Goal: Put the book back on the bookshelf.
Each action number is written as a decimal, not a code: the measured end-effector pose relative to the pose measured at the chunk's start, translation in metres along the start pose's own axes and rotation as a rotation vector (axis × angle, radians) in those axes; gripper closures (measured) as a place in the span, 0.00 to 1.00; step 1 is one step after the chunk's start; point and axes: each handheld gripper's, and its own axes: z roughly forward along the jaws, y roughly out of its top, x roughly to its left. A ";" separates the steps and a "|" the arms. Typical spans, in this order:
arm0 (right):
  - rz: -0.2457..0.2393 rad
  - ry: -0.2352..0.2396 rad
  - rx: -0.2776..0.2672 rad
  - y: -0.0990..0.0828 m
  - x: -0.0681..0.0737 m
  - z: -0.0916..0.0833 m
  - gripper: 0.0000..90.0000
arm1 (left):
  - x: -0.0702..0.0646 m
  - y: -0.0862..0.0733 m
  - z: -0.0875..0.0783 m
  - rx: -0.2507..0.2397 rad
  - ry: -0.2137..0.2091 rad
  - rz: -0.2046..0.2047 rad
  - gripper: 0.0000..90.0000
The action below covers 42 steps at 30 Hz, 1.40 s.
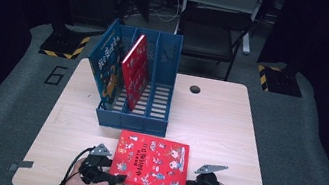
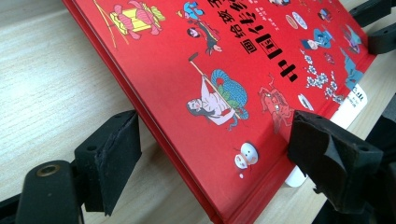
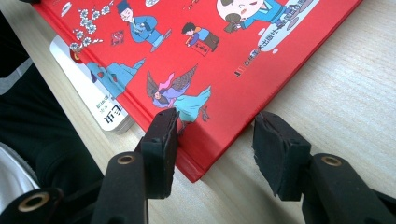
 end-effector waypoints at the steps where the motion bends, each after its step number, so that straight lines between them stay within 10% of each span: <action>1: 0.001 -0.001 -0.002 0.000 0.000 0.000 0.56 | -0.001 0.000 0.002 -0.013 0.001 -0.013 0.19; 30: 0.013 0.031 -0.023 -0.001 -0.003 -0.002 0.55 | 0.002 -0.001 0.012 0.021 -0.046 -0.066 0.19; 42: -0.114 0.003 0.009 0.000 0.007 0.001 0.37 | 0.001 0.000 0.012 0.029 -0.044 -0.078 0.19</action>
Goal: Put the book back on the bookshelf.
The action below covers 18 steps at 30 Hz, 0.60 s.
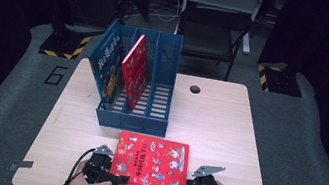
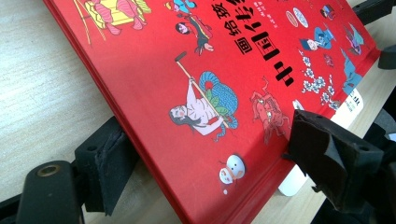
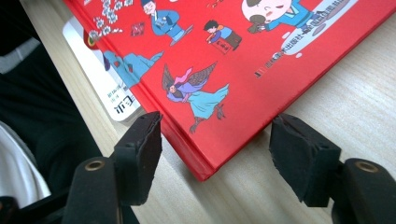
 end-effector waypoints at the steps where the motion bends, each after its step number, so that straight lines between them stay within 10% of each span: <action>1: -0.001 -0.001 0.004 0.000 0.002 0.000 0.36 | 0.000 0.000 0.000 0.001 0.003 -0.003 0.19; 6: -0.099 -0.067 0.024 0.001 0.008 0.003 0.34 | -0.001 0.000 -0.001 0.002 0.008 -0.005 0.20; 18: -0.154 -0.103 0.046 0.001 0.015 0.008 0.30 | -0.005 0.002 -0.009 -0.017 0.018 0.024 0.22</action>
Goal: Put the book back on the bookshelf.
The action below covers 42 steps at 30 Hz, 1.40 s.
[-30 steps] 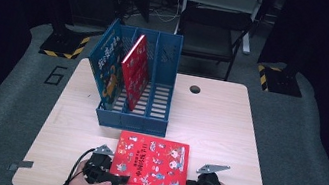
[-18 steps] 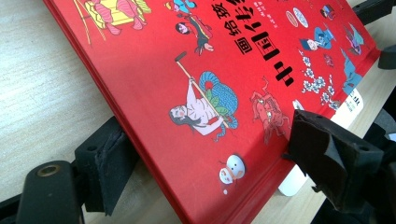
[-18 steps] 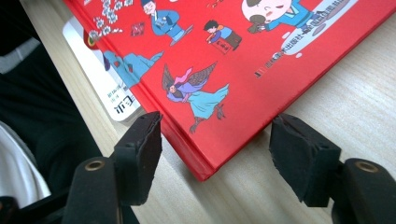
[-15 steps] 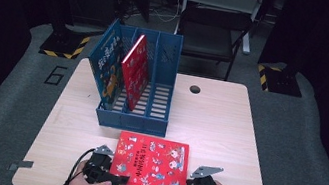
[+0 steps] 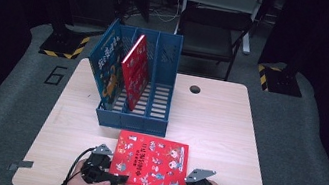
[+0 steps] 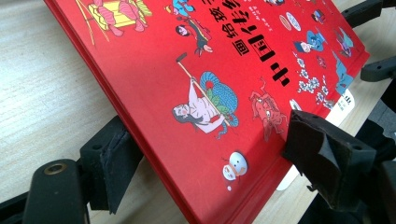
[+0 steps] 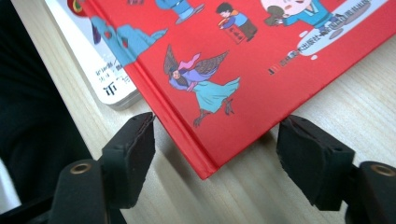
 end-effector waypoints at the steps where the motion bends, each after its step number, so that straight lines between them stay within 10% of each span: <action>1: -0.006 -0.004 0.002 0.000 0.002 0.001 0.29 | 0.000 0.000 0.000 0.004 0.002 0.000 0.22; 42: 0.005 -0.020 -0.063 0.009 0.007 -0.004 0.31 | -0.007 0.009 -0.032 -0.122 0.003 -0.009 0.25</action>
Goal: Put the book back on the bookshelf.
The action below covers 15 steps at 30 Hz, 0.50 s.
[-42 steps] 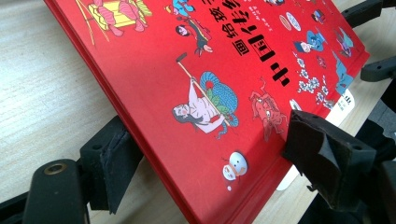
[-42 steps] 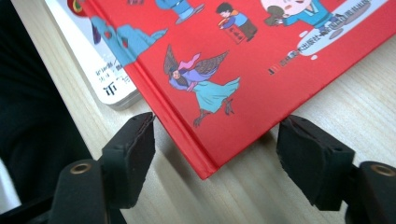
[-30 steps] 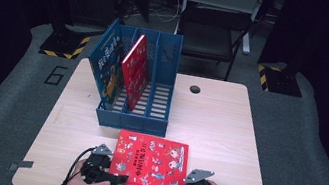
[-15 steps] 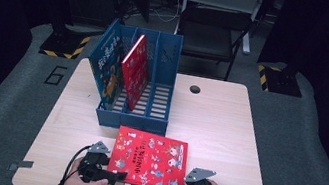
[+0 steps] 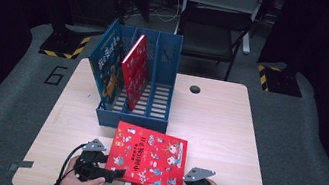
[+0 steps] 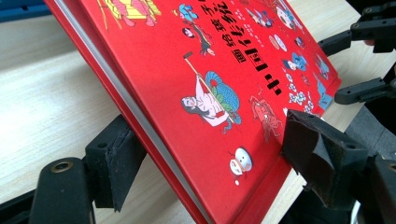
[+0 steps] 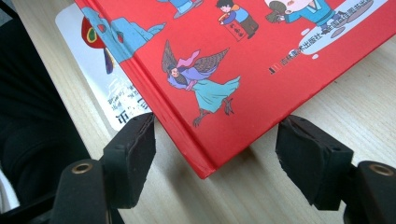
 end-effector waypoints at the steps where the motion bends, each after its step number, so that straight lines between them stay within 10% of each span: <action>1: -0.001 0.001 -0.001 0.000 0.000 0.000 0.31 | 0.000 0.000 0.000 0.000 0.000 0.000 0.25; 15: 0.014 0.019 0.003 0.006 0.004 0.007 0.31 | 0.001 0.007 -0.018 -0.063 -0.001 -0.049 0.40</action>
